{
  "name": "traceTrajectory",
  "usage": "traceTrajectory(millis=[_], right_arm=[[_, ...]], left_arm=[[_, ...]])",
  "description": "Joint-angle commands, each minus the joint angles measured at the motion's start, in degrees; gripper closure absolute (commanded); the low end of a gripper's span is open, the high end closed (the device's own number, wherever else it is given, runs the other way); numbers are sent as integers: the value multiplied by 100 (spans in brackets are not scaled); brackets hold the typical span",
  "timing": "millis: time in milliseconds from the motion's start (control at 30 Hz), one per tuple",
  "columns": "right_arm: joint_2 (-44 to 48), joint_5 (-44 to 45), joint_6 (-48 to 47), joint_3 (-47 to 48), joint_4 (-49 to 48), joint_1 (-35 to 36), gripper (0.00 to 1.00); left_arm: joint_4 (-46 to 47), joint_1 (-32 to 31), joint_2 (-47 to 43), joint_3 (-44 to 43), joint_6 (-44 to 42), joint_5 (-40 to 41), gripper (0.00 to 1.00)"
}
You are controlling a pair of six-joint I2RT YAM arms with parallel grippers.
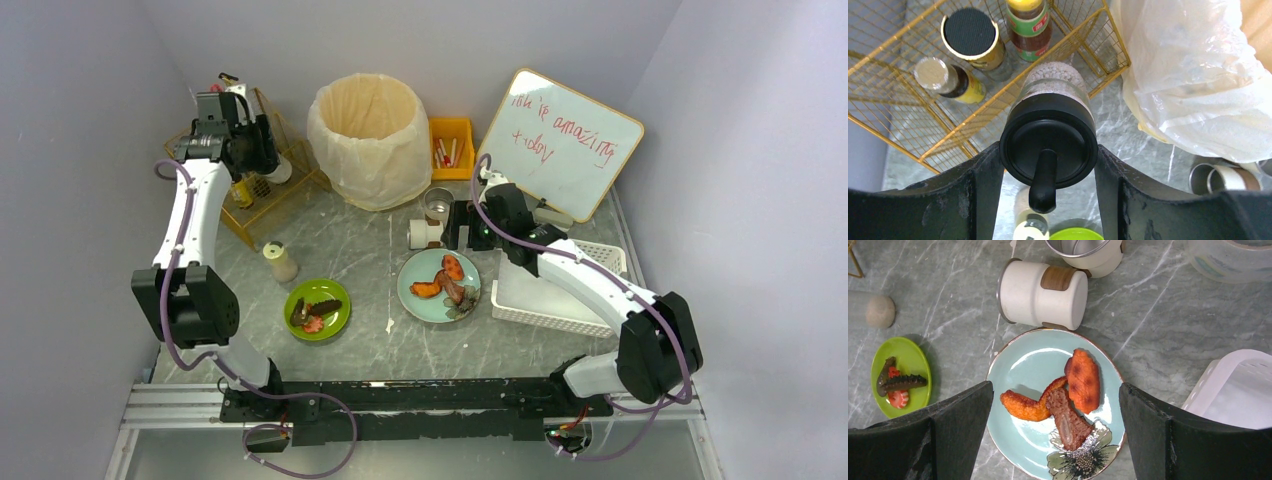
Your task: Clear the kitchen counter
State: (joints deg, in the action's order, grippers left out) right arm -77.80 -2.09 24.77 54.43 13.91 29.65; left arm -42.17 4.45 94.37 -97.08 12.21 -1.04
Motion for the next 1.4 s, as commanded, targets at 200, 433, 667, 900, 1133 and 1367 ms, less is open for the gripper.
traceTrajectory(millis=[200, 433, 667, 900, 1133, 1367], right_arm=[[50, 67, -166, 375, 28, -37, 0], [45, 47, -176, 374, 58, -38, 0], [11, 0, -196, 389, 65, -38, 0], [-35, -46, -204, 375, 53, -35, 0], [-16, -1, -207, 341, 59, -35, 0], [-25, 7, -210, 322, 54, -32, 0]], left_arm=[[107, -5, 539, -1080, -1724, -556, 95], [-432, -5, 982, -1586, -1862, -676, 95], [-774, -14, 1060, -1647, -1875, -855, 95], [-903, -120, 1101, -1618, -1962, -851, 95], [-984, -265, 1424, -1729, -2003, -596, 95], [-1012, -319, 1737, -1951, -2016, -275, 95]])
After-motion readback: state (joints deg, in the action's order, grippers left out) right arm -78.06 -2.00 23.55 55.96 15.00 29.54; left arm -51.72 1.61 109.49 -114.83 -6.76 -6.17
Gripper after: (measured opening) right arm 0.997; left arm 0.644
